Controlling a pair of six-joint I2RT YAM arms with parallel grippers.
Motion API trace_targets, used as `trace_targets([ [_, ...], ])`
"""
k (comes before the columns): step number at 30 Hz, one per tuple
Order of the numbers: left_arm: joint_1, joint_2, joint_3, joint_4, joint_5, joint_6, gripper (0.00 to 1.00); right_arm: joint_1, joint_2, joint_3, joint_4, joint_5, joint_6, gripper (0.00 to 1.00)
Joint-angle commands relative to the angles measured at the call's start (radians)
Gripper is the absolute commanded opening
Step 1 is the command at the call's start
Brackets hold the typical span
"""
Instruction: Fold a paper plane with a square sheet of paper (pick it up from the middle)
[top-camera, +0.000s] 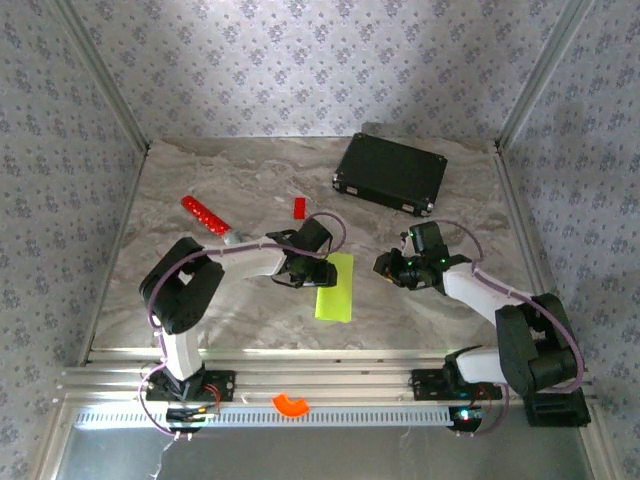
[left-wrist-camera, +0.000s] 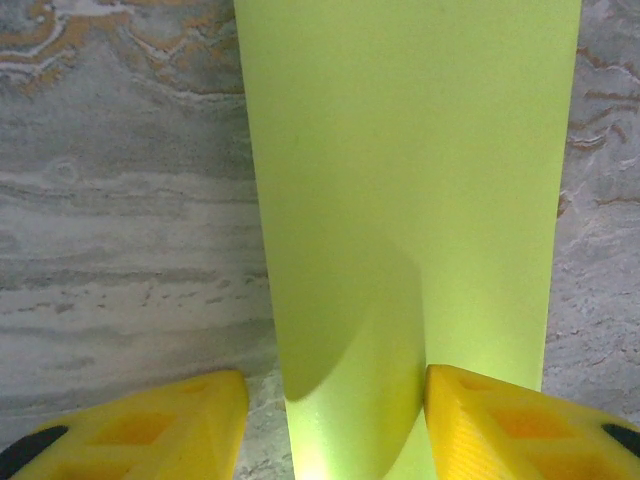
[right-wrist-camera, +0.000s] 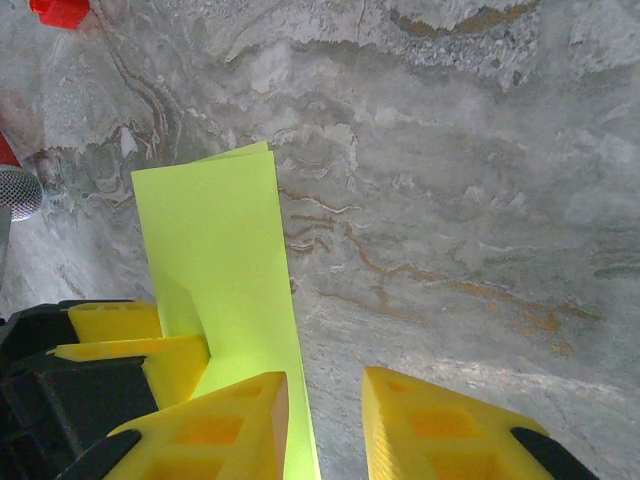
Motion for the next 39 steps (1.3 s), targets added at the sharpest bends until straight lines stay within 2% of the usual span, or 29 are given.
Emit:
trace_targets([
  [1,-0.009,0.058,0.001,-0.029,-0.030,0.025,0.52,-0.005,-0.018,-0.013,-0.007,-0.004,0.014,0.27],
  [25,0.000,0.056,-0.029,-0.001,-0.060,-0.063,0.49,0.001,-0.002,-0.019,0.014,-0.014,0.027,0.28],
  [39,-0.001,0.068,-0.006,-0.033,-0.068,-0.033,0.49,0.009,0.017,-0.012,0.026,-0.019,0.023,0.28],
])
